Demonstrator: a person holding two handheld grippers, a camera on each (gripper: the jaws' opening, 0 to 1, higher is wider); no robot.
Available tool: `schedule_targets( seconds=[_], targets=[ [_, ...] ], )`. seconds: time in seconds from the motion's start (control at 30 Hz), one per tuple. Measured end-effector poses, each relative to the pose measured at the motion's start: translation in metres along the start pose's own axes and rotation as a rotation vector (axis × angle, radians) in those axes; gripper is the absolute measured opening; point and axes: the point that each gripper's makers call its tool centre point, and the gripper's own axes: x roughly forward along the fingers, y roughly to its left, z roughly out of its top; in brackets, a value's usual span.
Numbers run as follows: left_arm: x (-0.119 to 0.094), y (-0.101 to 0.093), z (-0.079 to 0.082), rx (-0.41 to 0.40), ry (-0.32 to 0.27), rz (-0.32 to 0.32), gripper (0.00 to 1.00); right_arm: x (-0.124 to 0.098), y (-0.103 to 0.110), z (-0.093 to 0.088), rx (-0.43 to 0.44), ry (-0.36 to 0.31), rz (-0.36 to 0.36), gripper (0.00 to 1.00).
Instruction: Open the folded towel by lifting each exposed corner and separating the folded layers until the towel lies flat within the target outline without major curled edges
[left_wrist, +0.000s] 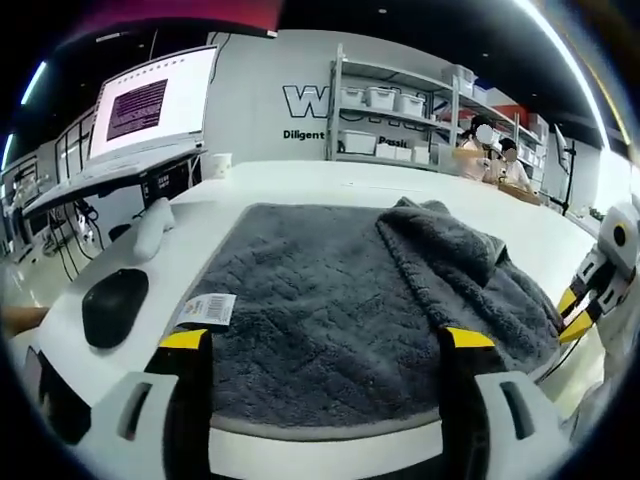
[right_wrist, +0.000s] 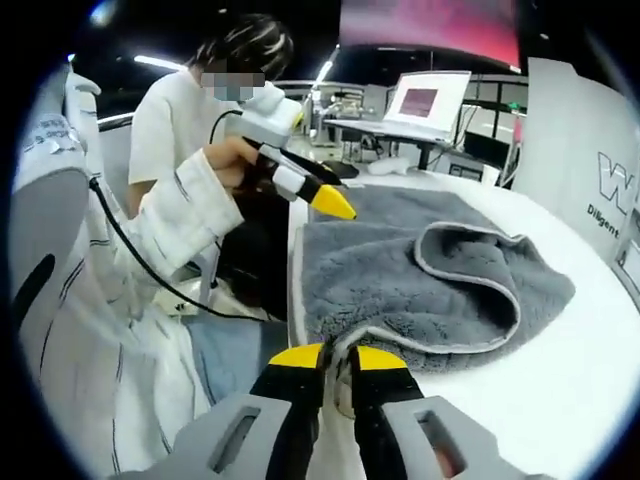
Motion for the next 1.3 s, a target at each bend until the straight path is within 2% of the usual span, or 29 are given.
schedule_targets(
  seconds=[0.23, 0.33, 0.5, 0.6, 0.73, 0.9, 1.13, 1.3],
  targets=[
    [-0.001, 0.001, 0.0, 0.004, 0.001, 0.001, 0.93, -0.011, -0.004, -0.002, 0.006, -0.011, 0.009, 0.1],
    [-0.001, 0.001, -0.001, 0.003, 0.005, 0.002, 0.93, -0.017, -0.007, -0.001, 0.014, -0.018, -0.01, 0.16],
    [-0.001, 0.001, 0.0, 0.004, 0.004, 0.0, 0.93, -0.03, -0.024, 0.002, 0.04, -0.047, -0.078, 0.27],
    [-0.001, 0.001, -0.001, 0.003, 0.004, -0.002, 0.93, -0.037, -0.043, 0.002, 0.065, -0.069, -0.149, 0.28],
    [-0.002, 0.002, -0.001, 0.005, 0.008, 0.0, 0.94, -0.043, -0.063, 0.003, 0.103, -0.101, -0.206, 0.32],
    [-0.004, 0.002, 0.001, 0.005, -0.004, 0.003, 0.94, -0.043, -0.084, -0.002, 0.125, -0.09, -0.272, 0.27],
    [-0.004, -0.001, 0.001, 0.012, 0.0, -0.003, 0.95, -0.03, -0.108, 0.001, 0.131, -0.084, -0.339, 0.25],
    [-0.004, -0.001, 0.0, 0.013, 0.004, -0.006, 0.95, -0.022, -0.117, 0.009, 0.16, -0.12, -0.338, 0.21]
  ],
)
